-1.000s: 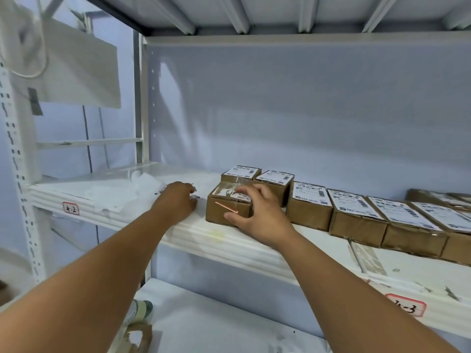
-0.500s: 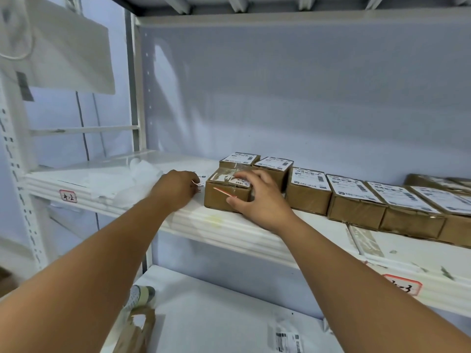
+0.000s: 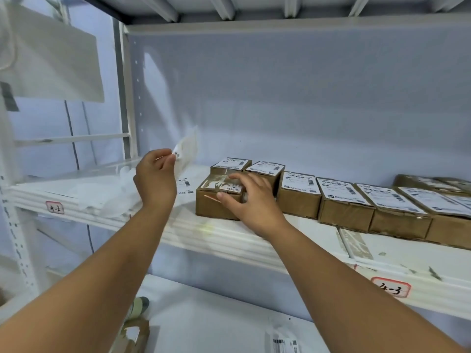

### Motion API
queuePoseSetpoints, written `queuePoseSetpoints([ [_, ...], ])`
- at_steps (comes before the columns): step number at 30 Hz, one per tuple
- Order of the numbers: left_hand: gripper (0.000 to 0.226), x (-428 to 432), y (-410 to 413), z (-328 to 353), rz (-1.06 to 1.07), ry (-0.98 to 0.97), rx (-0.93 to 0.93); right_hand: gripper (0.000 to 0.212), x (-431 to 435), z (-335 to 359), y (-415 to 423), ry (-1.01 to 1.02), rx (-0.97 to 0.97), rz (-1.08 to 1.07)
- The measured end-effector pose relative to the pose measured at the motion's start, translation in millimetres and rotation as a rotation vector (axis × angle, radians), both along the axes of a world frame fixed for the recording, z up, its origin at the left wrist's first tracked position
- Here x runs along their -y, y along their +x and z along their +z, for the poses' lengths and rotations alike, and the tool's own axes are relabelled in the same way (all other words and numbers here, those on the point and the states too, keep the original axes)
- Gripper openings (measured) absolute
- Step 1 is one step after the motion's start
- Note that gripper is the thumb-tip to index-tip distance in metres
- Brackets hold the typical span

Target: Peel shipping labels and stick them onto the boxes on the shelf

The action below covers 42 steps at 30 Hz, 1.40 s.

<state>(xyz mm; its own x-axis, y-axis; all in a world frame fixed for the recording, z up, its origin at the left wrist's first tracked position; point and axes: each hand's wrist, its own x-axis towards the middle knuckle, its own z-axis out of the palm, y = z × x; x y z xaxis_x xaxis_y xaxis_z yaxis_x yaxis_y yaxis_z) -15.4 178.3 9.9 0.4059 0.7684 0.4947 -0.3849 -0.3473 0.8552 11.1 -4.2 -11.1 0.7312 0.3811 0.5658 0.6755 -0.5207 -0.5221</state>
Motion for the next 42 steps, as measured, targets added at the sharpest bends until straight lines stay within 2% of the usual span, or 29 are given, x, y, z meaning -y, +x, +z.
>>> queuePoseSetpoints([
  [1,0.009,9.6,0.4,6.5,-0.047,-0.024,0.042,0.049,0.6,1.7,-0.9,0.028,0.015,-0.010],
  [3,0.008,30.1,-0.3,16.0,-0.112,0.056,0.066,0.046,0.5,4.1,-1.4,0.102,0.054,-0.030],
  [6,0.008,54.5,-1.1,20.8,-0.053,0.396,-0.008,0.044,2.0,11.2,-5.3,0.310,0.039,-0.065],
  [8,0.014,64.7,-0.9,19.8,0.021,0.591,-0.089,0.044,4.3,22.5,-6.6,0.569,-0.119,-0.032],
  [11,0.018,77.6,-2.3,18.9,0.071,0.724,-0.171,0.042,11.7,46.5,-0.5,0.956,-0.442,0.134],
  [13,0.019,83.2,0.0,16.5,0.039,0.819,-0.162,0.031,15.7,58.4,2.8,1.047,-0.557,0.223],
  [15,0.020,88.2,4.2,15.4,-0.069,0.862,-0.138,0.025,19.7,63.2,3.9,0.979,-0.508,0.203],
  [17,0.022,94.4,6.1,17.3,-0.230,0.742,-0.089,0.031,24.6,63.3,5.0,0.943,-0.448,0.140],
  [19,0.027,100.4,6.2,23.3,-0.293,0.545,-0.052,0.031,31.3,62.7,6.9,0.949,-0.467,0.095],
  [22,0.033,105.7,7.3,32.8,-0.381,0.167,-0.072,0.030,40.7,59.0,8.6,0.939,-0.481,0.072],
  [24,0.024,108.2,6.4,38.9,-0.559,-0.102,-0.035,0.031,45.1,56.4,7.4,0.928,-0.467,0.073],
  [25,0.019,110.0,4.4,40.4,-0.641,-0.163,-0.021,0.031,47.1,55.6,6.5,0.918,-0.455,0.067],
  [28,0.019,115.6,-2.7,39.9,-0.758,-0.166,-0.033,0.025,52.0,55.1,8.6,0.926,-0.379,0.023],
  [35,0.016,124.6,-11.1,38.5,-0.821,-0.145,-0.111,0.023,58.2,58.7,15.6,0.964,-0.220,-0.166],
  [42,0.016,129.2,-12.2,41.2,-0.742,-0.072,-0.164,0.025,60.0,60.6,15.6,1.001,-0.236,-0.186],
])
